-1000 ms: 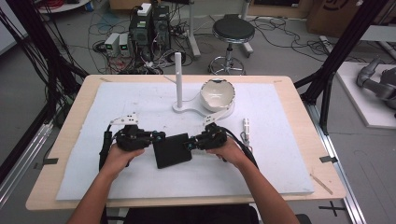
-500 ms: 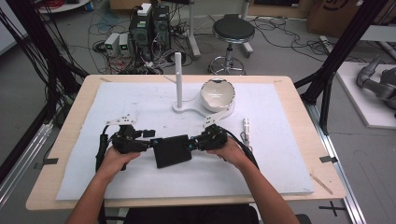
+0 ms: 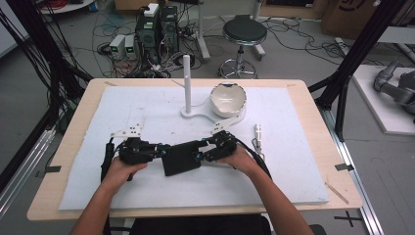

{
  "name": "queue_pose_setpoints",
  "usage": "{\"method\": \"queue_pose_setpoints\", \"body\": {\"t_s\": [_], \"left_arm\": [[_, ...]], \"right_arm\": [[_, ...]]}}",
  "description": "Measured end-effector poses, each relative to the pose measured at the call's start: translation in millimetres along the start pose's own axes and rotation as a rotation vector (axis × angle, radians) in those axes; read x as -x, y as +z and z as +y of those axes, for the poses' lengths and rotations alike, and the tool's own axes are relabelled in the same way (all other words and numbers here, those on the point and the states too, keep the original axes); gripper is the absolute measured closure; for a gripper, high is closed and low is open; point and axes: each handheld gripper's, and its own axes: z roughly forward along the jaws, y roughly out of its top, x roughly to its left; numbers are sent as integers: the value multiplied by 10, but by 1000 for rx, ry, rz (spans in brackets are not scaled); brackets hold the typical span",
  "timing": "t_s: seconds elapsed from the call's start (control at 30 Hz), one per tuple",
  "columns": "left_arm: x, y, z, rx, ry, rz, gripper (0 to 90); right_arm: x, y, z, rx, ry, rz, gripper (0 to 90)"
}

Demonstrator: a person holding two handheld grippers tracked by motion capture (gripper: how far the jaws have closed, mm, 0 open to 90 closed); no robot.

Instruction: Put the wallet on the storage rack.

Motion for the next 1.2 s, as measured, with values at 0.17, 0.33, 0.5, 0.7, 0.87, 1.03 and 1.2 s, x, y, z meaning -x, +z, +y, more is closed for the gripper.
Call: {"method": "queue_pose_setpoints", "body": {"t_s": [0.17,0.33,0.5,0.7,0.87,1.03,1.2], "left_arm": [[10,31,26,3,11,-3,779],[-4,15,45,34,-49,77,632],[-60,-134,70,92,-112,215,351],[-67,-384,68,87,-67,429,211],[-77,-516,43,85,-35,536,211],[-101,-552,1,94,-24,553,212],[-132,-543,-41,92,-22,568,214]], "right_arm": [[-39,68,9,-18,-32,67,620],[-39,-1,27,-5,-29,111,782],[-89,-118,55,6,-53,49,799],[-112,-381,41,25,-51,-71,798],[-95,-741,13,64,20,-188,798],[-80,-982,15,85,53,-262,797],[-77,-1256,45,109,96,-345,798]]}}
